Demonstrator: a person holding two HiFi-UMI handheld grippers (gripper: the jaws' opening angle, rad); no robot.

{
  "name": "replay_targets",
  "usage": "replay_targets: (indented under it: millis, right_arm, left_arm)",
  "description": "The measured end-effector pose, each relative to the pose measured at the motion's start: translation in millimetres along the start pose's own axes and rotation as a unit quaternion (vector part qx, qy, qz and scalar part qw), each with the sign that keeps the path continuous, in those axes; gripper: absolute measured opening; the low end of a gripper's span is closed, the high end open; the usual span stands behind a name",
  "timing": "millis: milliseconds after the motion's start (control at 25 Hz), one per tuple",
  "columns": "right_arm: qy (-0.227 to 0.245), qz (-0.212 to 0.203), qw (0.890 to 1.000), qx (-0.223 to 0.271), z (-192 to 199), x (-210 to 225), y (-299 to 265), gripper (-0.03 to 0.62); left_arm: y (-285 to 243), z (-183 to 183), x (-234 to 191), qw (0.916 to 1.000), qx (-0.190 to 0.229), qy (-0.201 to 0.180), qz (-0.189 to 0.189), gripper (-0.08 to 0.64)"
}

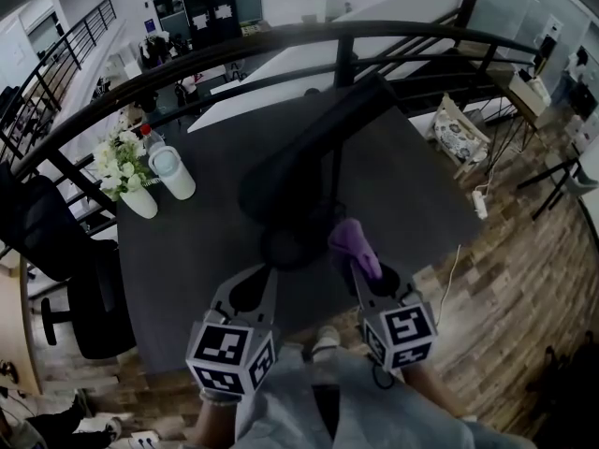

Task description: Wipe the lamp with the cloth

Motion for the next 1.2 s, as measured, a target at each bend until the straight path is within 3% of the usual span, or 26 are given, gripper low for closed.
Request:
replay_targets:
  millis: [1200]
  right_arm:
    - [0.003,-0.014,1.000,-0.003,-2,-13,-4,0.055]
  left_arm:
    - [7,4,-7,1.0000,-0.001,0.008,-0.003,0.014]
Point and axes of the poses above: the fingertips, and each gripper's own axes: y backward along the fingers, x to its right, z out of its underside, the point moved 10 cm from there along y, backward along the fingers, and after that the axes turned 1 degree about y, right-handed, at the moved point
